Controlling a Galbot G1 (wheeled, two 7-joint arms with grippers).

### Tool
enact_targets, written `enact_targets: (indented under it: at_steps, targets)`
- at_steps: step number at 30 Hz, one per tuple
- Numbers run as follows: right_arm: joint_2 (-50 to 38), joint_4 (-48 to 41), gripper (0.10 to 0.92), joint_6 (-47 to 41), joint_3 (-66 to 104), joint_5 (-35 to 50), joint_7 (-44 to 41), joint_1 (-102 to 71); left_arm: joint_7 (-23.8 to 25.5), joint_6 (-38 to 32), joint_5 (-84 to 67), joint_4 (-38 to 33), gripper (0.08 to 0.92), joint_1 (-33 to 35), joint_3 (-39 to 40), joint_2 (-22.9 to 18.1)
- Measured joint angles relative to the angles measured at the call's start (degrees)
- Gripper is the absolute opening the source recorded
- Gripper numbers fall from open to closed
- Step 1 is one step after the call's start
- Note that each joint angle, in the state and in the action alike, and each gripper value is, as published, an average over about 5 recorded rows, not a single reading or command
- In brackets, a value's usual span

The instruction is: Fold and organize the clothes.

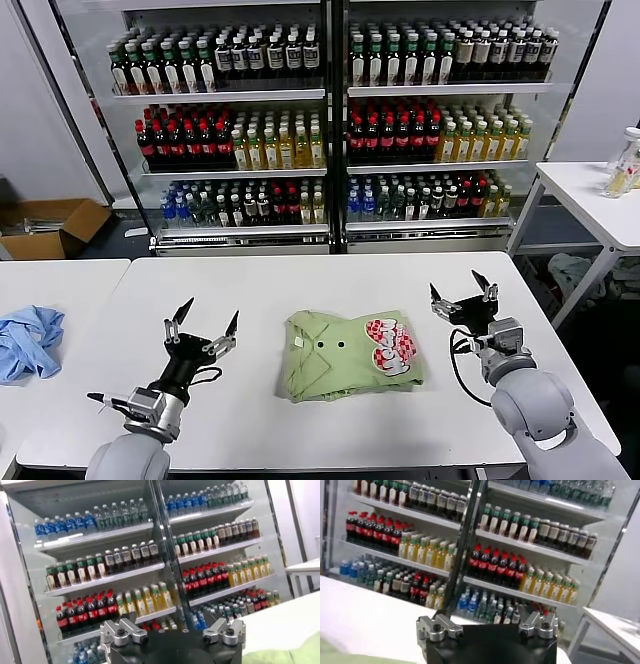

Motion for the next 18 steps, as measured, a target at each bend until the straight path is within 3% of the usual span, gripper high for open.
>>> enact_targets:
  at_steps: [18]
  targets:
    - [2.1, -6.2, 0.823, 7.6, 0.7, -5.3, -1.1, 0.7, -0.1, 1.1, -1.5, 4.4, 0.823, -7.0, 0.9, -1.1]
